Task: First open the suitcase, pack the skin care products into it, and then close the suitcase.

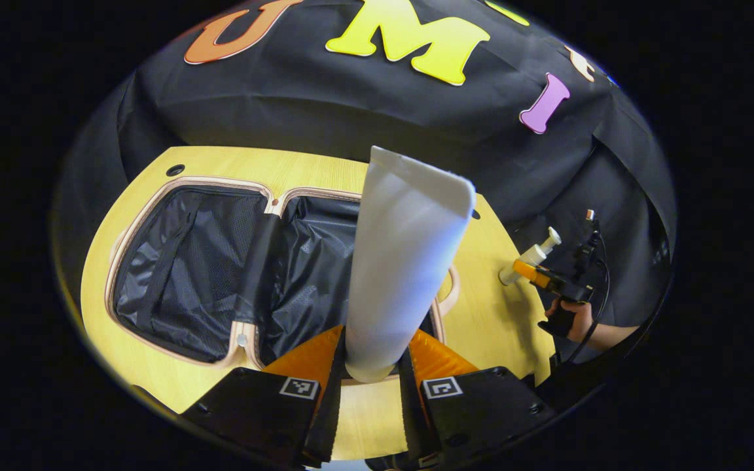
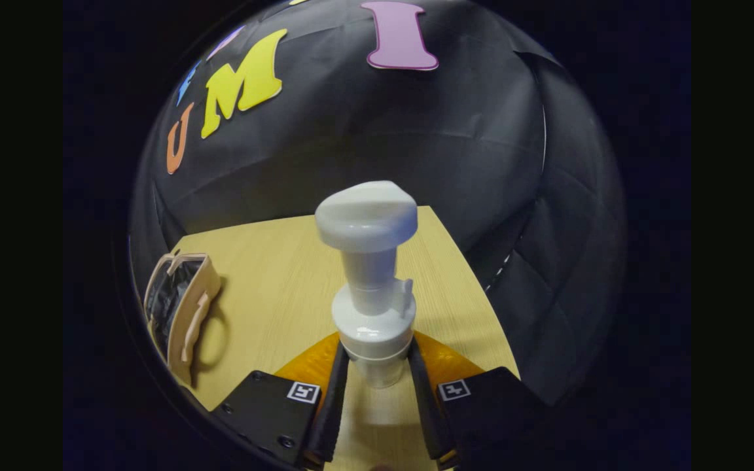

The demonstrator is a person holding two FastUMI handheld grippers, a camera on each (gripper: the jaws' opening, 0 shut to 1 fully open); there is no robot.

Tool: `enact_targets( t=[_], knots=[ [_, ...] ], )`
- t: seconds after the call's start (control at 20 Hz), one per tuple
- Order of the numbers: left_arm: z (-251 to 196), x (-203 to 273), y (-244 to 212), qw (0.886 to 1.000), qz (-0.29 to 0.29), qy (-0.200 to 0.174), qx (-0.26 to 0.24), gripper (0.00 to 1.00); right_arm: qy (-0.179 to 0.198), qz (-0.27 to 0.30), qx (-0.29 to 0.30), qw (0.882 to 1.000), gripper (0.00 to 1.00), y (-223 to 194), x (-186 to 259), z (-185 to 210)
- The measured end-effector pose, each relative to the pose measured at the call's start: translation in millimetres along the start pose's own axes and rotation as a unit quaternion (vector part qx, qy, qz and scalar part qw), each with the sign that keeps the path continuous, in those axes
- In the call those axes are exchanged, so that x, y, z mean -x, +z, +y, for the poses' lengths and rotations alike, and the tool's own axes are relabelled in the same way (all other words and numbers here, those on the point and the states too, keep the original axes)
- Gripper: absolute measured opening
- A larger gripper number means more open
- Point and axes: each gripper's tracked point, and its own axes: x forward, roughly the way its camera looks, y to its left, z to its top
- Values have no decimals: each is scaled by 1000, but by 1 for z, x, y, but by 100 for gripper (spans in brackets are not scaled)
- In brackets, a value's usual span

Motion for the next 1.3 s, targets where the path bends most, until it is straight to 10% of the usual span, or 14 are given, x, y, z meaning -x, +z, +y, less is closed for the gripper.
enact_targets(
  t=[0.3, 0.95, 1.15, 1.2, 1.3],
  knots=[
    [38, -46, -23, 988, 141, -50, 33, 42, 80, 5, -31, 996, 48, 25, 98, 42],
    [60, -79, -51, 921, 386, -45, 38, 40, 241, 77, -45, 966, 48, 26, 232, 172],
    [53, -77, -48, 923, 380, -49, 26, 49, 263, 114, -32, 957, 48, 22, 222, 218],
    [52, -77, -46, 926, 374, -47, 25, 65, 268, 119, -19, 956, 48, 23, 214, 232],
    [51, -68, -37, 935, 351, -45, 24, 60, 273, 134, 9, 952, 48, 20, 204, 255]
  ],
)
